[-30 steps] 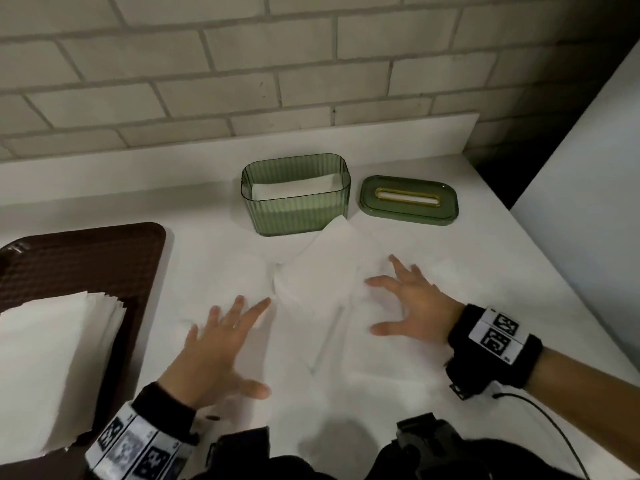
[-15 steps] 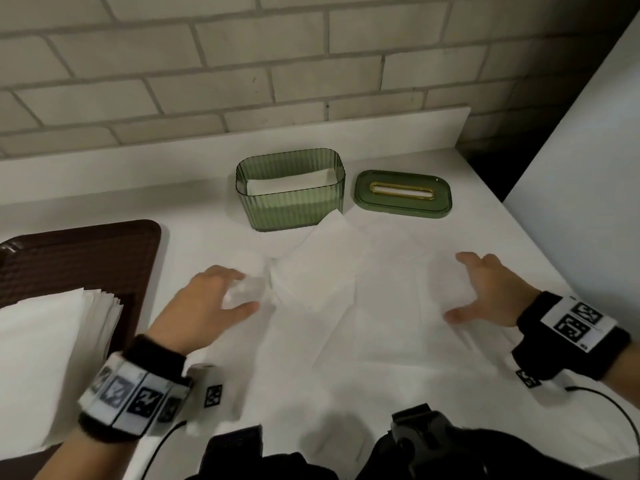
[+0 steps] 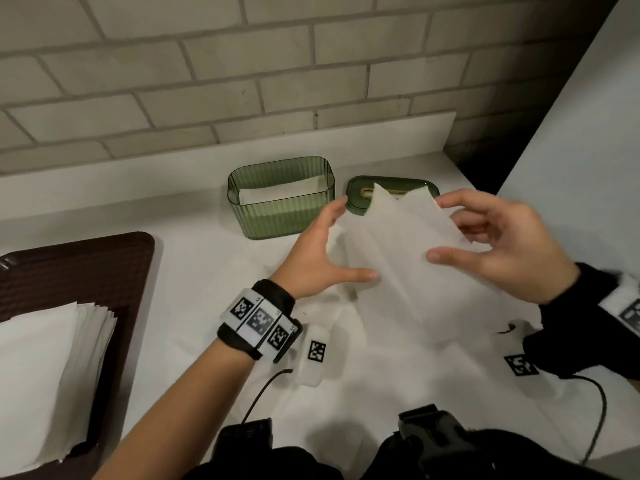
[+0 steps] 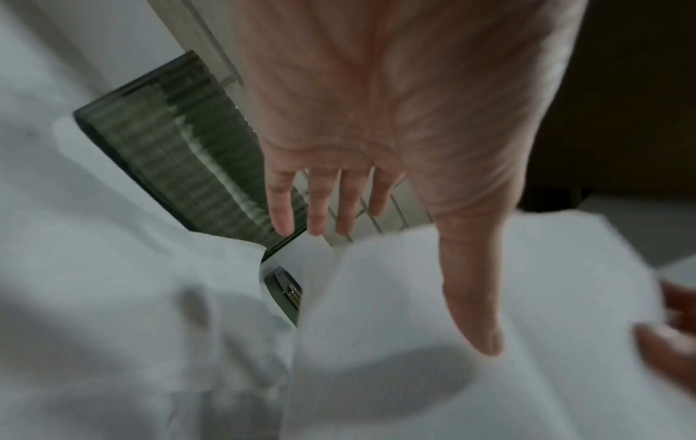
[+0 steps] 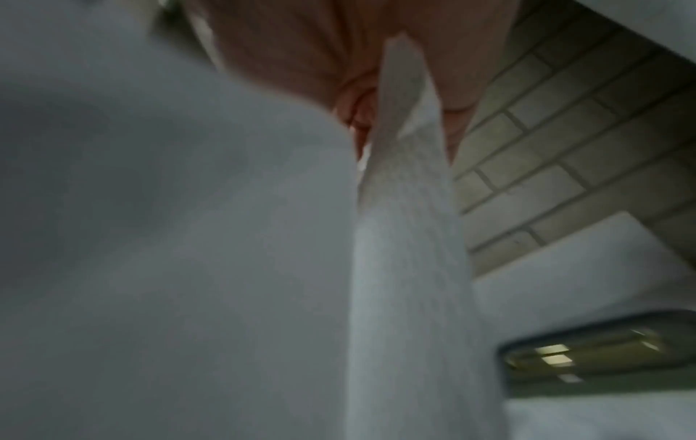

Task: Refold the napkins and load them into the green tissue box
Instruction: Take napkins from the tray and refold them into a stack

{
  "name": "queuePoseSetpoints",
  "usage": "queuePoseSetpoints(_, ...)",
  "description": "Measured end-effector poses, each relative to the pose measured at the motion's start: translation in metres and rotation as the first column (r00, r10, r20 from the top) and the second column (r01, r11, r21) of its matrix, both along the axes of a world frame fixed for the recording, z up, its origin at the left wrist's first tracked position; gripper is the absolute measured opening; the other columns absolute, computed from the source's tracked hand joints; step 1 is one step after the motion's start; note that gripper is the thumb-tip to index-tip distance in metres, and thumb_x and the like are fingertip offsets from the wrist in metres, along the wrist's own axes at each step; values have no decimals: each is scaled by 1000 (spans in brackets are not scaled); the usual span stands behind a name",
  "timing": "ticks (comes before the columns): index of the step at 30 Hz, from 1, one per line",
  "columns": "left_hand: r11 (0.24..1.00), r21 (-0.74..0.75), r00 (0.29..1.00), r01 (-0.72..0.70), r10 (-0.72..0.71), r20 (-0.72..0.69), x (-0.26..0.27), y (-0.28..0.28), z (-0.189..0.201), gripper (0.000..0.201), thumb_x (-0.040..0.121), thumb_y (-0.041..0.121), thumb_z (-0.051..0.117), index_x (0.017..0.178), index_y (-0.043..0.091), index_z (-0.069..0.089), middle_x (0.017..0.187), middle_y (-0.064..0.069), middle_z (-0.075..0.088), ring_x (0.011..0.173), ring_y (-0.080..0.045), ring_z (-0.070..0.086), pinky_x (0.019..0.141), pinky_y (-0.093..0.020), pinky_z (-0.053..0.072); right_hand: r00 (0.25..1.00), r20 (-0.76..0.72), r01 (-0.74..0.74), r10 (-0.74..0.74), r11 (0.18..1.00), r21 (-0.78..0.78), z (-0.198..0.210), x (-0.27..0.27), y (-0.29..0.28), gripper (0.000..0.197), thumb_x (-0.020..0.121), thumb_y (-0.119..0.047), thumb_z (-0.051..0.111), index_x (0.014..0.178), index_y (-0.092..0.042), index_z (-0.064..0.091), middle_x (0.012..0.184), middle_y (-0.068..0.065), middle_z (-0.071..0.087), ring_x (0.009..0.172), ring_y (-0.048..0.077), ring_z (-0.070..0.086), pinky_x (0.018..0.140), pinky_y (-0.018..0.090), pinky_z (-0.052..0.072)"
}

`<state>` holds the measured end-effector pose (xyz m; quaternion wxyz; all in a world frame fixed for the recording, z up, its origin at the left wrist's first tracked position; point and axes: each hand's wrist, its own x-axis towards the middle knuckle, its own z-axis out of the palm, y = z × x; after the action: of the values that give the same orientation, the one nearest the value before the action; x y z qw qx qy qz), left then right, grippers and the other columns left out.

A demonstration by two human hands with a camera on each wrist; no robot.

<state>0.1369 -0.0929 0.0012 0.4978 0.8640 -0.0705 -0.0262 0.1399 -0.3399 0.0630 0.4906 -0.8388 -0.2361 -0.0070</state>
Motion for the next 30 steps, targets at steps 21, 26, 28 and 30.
queuePoseSetpoints(21,477,-840,923,-258,-133,-360,-2,-3,8,39,89,19,57,125,33,62,125,0,66,111,-17,64,95,-33,53,894,-446,184,51,865,467,-32,27,69,19,96,-7,53,116,-7,52,82,-2,75,73,14,71,63,26,56)
queuePoseSetpoints(26,548,-763,940,-342,185,-288,-6,10,-2,97,83,-7,69,151,35,15,140,-4,55,126,-23,56,104,-44,47,847,-528,179,56,906,383,-52,32,91,63,89,-64,51,130,-16,53,121,-3,66,114,16,61,101,41,47)
queuePoseSetpoints(28,597,-689,909,-412,323,-263,-11,12,-11,97,83,-4,70,152,29,11,140,-3,55,125,-20,56,102,-42,48,819,-567,132,89,933,336,-61,32,99,83,77,-78,52,140,-25,45,139,-9,53,129,13,50,111,44,36)
queuePoseSetpoints(30,655,-624,893,-427,415,-177,-17,15,-17,99,83,2,73,153,31,8,143,2,51,128,-15,53,107,-41,45,846,-516,66,132,935,347,-67,27,109,62,89,-50,60,141,-19,43,136,-6,56,124,14,55,108,43,41)
